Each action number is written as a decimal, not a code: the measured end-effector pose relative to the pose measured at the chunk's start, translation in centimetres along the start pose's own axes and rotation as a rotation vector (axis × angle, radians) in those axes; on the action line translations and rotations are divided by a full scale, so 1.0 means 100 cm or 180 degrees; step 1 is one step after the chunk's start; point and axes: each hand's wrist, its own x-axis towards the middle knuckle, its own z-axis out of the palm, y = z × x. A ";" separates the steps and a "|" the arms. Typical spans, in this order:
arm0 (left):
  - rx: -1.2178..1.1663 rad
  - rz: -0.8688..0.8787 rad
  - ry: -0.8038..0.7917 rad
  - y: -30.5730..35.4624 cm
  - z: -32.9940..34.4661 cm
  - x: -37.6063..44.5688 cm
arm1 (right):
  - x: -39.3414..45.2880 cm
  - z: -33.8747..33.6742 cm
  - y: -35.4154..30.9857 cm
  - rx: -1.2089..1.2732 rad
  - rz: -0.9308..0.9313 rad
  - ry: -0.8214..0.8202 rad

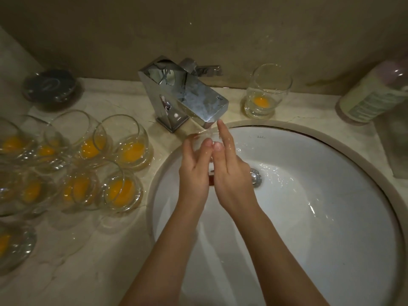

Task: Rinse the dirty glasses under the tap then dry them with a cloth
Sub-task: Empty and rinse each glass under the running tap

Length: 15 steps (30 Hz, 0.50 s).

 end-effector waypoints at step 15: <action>-0.0194 -0.0415 -0.0366 0.003 -0.015 -0.004 | 0.006 -0.006 0.007 0.0816 0.0648 -0.0055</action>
